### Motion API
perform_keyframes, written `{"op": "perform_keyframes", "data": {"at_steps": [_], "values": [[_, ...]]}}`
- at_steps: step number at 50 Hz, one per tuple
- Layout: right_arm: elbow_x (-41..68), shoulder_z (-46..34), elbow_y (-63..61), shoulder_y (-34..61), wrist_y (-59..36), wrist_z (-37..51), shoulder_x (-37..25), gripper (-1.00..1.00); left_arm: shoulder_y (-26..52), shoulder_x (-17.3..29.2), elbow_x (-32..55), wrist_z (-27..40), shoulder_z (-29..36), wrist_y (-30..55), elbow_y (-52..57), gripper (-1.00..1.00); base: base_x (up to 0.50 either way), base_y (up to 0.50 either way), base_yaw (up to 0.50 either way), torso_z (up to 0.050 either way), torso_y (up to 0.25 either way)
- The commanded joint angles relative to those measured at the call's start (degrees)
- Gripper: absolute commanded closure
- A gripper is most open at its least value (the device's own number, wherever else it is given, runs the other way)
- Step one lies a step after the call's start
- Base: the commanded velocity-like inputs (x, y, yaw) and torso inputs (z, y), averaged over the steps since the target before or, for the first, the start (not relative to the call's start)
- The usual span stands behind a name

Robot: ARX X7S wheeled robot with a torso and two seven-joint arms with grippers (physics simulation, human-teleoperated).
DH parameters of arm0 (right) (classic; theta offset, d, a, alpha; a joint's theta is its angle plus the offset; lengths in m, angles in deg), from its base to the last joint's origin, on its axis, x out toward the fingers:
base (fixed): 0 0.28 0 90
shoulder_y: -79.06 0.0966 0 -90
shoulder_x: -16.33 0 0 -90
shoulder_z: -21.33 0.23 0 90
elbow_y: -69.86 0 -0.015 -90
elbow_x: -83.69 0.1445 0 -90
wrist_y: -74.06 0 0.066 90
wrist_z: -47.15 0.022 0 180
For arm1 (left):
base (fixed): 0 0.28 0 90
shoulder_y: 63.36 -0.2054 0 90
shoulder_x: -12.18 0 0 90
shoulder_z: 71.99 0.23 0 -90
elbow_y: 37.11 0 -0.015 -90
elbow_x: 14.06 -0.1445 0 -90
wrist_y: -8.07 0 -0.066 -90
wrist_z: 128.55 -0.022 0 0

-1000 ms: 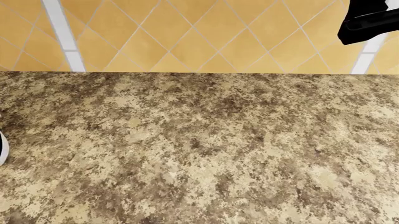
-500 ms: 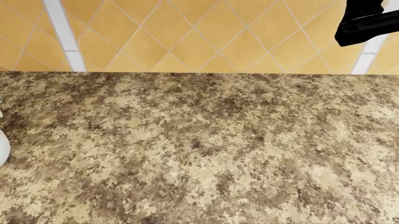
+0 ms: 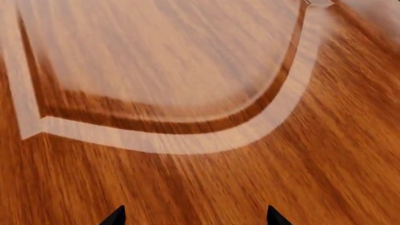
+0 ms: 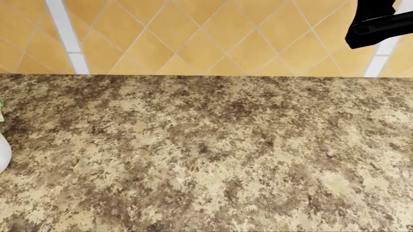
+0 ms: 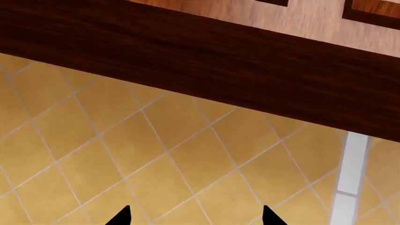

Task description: Pick the lime, squash from the counter and place them in the cabinet. Then close the cabinet.

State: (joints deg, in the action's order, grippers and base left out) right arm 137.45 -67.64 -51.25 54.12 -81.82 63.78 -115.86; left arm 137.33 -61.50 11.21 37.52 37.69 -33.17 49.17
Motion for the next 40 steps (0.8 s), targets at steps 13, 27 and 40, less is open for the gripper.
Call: {"op": "perform_keyframes", "data": {"at_steps": [13,27,40], "values": [[-0.16,-0.58,-0.04,-0.57,1.02,-0.1,-0.16,-1.0,-4.56,-2.5,1.5,-3.16,10.84,0.25,-7.17,-1.0,0.0,0.0,0.0,0.0,-0.009],[-0.03,-0.5,-0.14,-1.45,1.52,0.16,-0.1,-1.0,-5.47,-3.49,-1.01,-1.9,13.95,-1.2,-9.02,-1.0,0.0,0.0,0.0,0.0,-0.009],[0.01,-0.5,-0.11,-2.07,2.01,0.29,-0.11,-1.0,-5.16,-4.61,-5.14,-1.85,19.81,-2.83,-12.86,-1.0,0.0,0.0,0.0,0.0,-0.009]]}}
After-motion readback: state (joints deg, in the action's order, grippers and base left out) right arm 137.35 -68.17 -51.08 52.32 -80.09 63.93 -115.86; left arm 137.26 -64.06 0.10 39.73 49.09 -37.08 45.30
